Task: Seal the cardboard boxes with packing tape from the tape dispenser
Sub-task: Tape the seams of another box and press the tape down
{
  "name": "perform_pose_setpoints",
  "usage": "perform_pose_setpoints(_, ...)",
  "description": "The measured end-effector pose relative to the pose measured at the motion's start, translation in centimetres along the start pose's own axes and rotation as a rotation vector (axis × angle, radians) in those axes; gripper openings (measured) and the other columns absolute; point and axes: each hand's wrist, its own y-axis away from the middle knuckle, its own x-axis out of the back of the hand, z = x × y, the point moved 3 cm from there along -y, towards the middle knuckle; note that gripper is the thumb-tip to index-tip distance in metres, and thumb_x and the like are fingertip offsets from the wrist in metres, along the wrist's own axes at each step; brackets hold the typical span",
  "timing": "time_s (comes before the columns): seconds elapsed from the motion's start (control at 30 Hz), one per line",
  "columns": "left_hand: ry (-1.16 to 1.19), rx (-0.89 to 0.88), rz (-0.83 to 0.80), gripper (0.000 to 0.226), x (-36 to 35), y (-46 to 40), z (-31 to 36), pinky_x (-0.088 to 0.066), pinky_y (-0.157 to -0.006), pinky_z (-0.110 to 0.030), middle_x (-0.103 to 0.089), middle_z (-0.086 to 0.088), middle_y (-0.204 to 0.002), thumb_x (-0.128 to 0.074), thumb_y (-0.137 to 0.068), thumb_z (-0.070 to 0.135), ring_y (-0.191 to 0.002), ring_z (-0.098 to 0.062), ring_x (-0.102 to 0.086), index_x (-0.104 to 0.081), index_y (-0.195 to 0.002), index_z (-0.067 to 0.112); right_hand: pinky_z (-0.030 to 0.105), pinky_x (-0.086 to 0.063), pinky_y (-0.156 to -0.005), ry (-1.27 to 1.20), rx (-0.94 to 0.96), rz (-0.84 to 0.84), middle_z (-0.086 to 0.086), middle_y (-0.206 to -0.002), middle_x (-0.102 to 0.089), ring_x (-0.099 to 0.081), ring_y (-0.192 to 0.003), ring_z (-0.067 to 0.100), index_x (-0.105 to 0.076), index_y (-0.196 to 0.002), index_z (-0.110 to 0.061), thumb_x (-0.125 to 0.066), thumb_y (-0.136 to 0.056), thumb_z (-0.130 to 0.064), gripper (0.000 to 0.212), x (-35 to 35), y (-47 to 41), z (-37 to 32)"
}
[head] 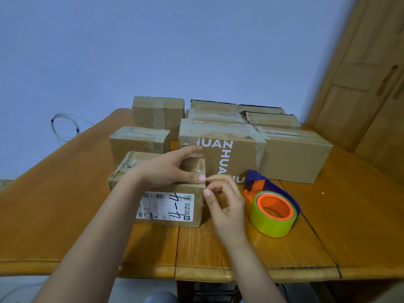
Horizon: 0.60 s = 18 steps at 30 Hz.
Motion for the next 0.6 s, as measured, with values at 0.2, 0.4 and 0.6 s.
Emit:
perform_pose_setpoints(0.2, -0.007, 0.001, -0.001, 0.091, 0.0, 0.0, -0.2, -0.035, -0.112, -0.034, -0.043, 0.020, -0.143, -0.072, -0.066, 0.050, -0.128, -0.002, -0.043, -0.030, -0.146, 0.035, 0.013, -0.041, -0.078, -0.128, -0.059, -0.017, 0.000, -0.089, -0.061, -0.056, -0.087, 0.007, -0.063, -0.075, -0.008, -0.058, -0.085, -0.018, 0.015, 0.0, -0.7, 0.2)
perform_pose_setpoints(0.4, -0.031, 0.016, -0.020, 0.093, 0.0, 0.0, -0.1, -0.035, -0.112, -0.036, -0.043, 0.020, -0.144, -0.071, -0.066, 0.052, -0.130, -0.005, -0.043, -0.030, -0.148, 0.035, 0.018, -0.043, -0.077, -0.242, -0.182, -0.053, -0.013, -0.090, -0.058, -0.055, -0.088, 0.010, -0.062, -0.072, -0.023, -0.067, -0.079, -0.033, 0.013, -0.5, -0.9, 1.2)
perform_pose_setpoints(0.6, -0.058, 0.031, -0.029, 0.090, -0.3, 0.4, 0.5, -0.036, -0.110, -0.032, -0.041, 0.018, -0.141, -0.068, -0.067, 0.051, -0.129, -0.006, -0.042, -0.030, -0.147, 0.035, 0.020, -0.047, -0.076, -0.317, -0.350, -0.060, -0.014, -0.106, -0.053, -0.053, -0.092, 0.000, -0.048, -0.103, -0.038, -0.076, -0.054, -0.070, 0.065, -0.5, -1.1, 1.9)
